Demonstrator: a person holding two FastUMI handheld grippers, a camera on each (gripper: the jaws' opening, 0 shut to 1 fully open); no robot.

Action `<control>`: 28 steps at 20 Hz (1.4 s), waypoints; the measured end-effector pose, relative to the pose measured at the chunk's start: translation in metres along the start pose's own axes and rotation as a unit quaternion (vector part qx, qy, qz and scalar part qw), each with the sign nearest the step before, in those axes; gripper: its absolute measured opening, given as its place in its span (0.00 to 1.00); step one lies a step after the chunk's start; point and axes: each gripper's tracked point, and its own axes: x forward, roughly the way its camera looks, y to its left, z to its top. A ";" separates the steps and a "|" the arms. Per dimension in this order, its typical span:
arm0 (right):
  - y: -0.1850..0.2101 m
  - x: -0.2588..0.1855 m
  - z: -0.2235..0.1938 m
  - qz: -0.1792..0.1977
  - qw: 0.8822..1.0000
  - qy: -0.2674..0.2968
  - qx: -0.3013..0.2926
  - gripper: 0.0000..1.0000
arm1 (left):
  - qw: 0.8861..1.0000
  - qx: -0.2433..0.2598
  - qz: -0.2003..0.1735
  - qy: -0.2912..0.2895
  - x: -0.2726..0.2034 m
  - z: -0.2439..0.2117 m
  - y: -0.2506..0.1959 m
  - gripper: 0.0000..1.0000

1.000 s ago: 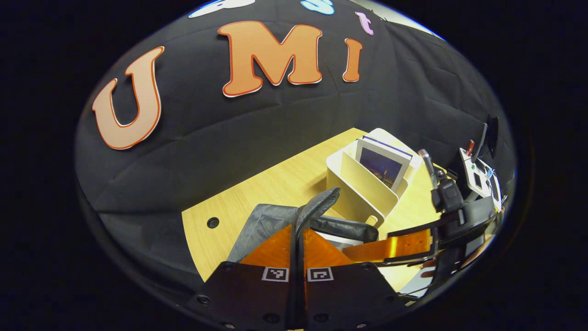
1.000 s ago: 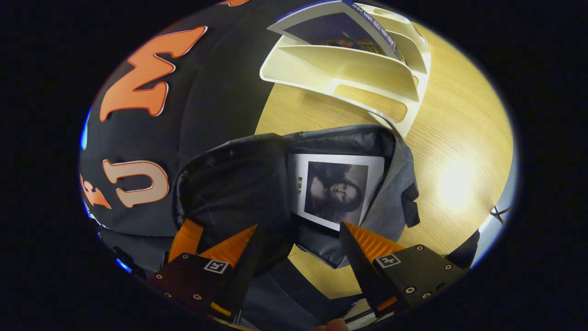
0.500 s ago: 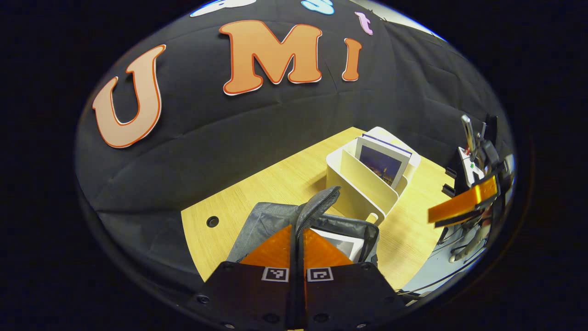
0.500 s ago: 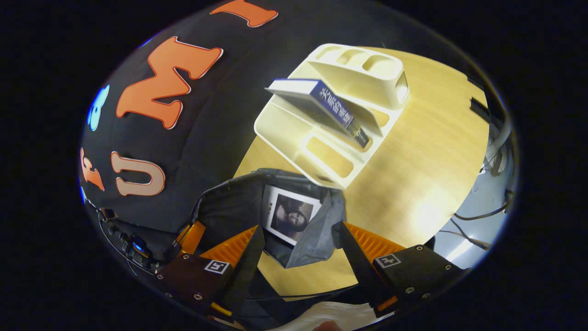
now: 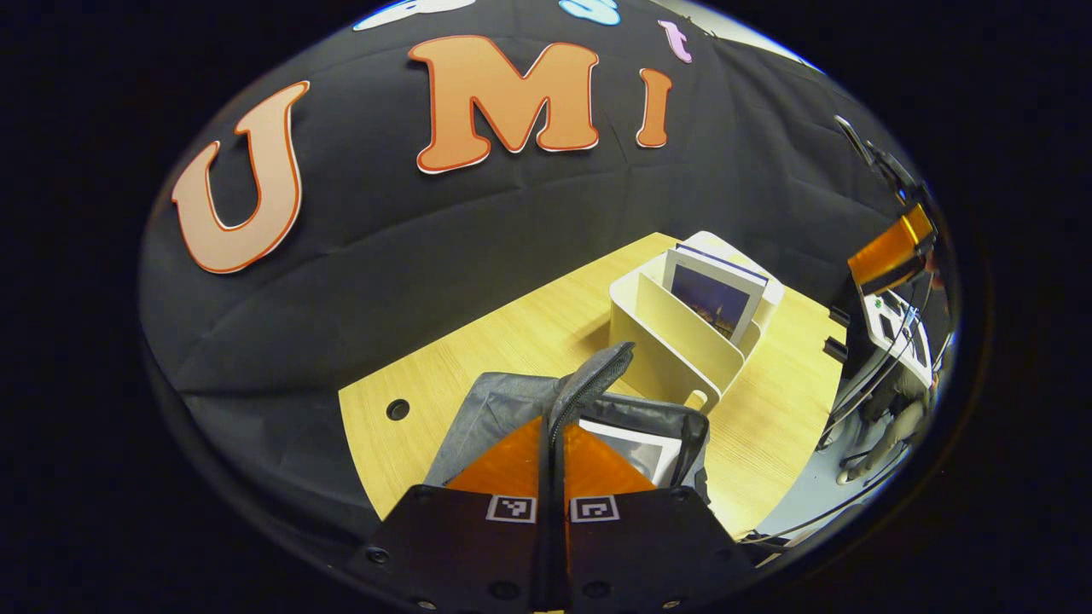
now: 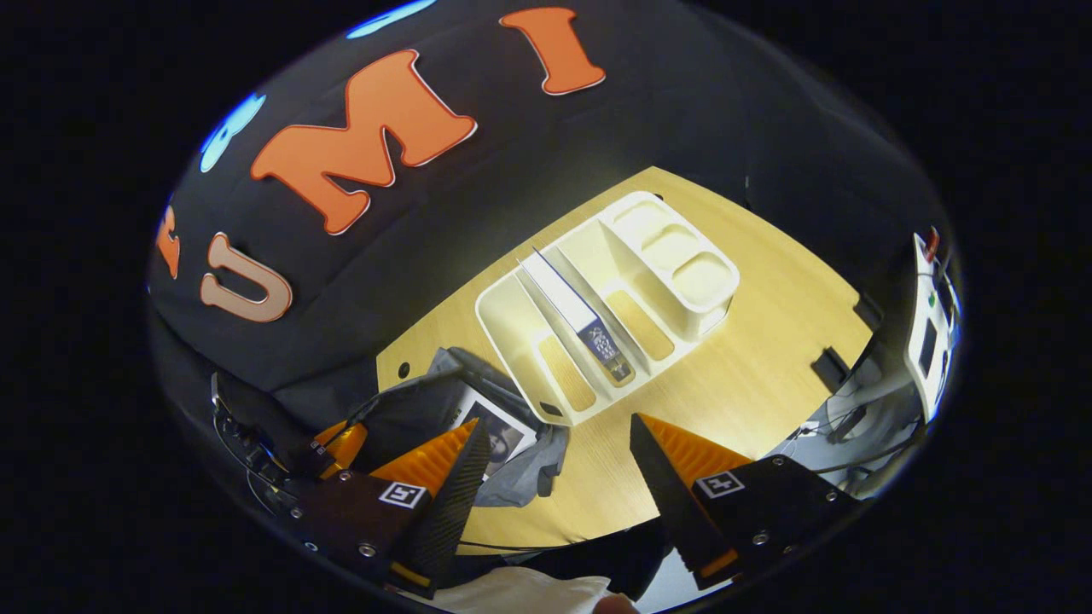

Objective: Open the schoolbag, grab two books from the bookshelf and put them into the schoolbag.

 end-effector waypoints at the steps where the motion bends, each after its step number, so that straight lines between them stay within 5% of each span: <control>1: 0.000 0.002 0.010 -0.011 1.000 -0.001 -0.023 0.99 | 1.000 -0.001 0.000 -0.001 0.000 -0.001 0.001 0.01; 9: 0.037 0.042 0.073 -0.031 0.990 0.041 -0.134 0.99 | 1.000 -0.003 0.008 0.003 -0.002 -0.008 0.008 0.01; 17: 0.012 0.111 0.099 -0.076 0.969 0.087 -0.218 0.99 | 1.000 -0.005 0.019 0.009 0.003 -0.004 0.006 0.01; 28: -0.004 0.188 0.092 -0.086 0.954 0.172 -0.231 1.00 | 0.999 -0.019 0.039 0.024 0.007 -0.007 0.010 0.01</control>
